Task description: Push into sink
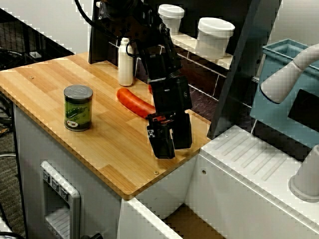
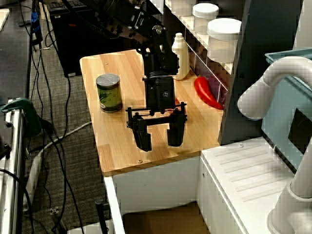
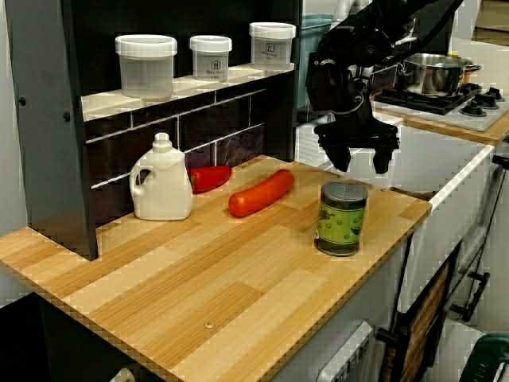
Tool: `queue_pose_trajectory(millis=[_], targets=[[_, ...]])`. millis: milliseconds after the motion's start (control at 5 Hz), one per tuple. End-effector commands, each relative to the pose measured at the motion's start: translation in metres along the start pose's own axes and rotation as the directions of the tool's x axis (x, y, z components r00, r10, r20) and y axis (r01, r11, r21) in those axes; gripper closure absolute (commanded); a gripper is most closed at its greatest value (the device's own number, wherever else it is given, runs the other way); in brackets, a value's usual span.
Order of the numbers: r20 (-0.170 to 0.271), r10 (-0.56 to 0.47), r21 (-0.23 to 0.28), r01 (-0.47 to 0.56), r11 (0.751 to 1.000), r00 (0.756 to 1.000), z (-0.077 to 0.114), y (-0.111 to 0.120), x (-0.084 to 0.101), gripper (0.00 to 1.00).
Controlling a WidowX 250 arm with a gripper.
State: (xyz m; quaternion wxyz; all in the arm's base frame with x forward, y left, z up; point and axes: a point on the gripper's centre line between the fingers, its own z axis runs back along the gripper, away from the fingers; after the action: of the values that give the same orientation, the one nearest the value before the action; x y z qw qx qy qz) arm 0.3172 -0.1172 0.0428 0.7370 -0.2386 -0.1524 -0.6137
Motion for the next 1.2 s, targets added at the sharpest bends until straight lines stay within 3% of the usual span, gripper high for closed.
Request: queue_pose_trajectory(millis=[0, 600, 800, 1000], targets=[[0.0, 0.0, 0.0, 0.0, 1.0, 1.0, 0.0, 0.0, 0.0, 0.0], [0.003, -0.082, -0.002, 0.083, 0.997, 0.997, 0.023, -0.02, 0.018, 0.0], [-0.086, -0.07, -0.008, 0.07, 0.998, 0.994, 0.032, -0.023, 0.034, 0.0], [-0.124, -0.055, 0.004, 0.056, 0.998, 0.991, 0.042, -0.027, 0.043, 0.0]])
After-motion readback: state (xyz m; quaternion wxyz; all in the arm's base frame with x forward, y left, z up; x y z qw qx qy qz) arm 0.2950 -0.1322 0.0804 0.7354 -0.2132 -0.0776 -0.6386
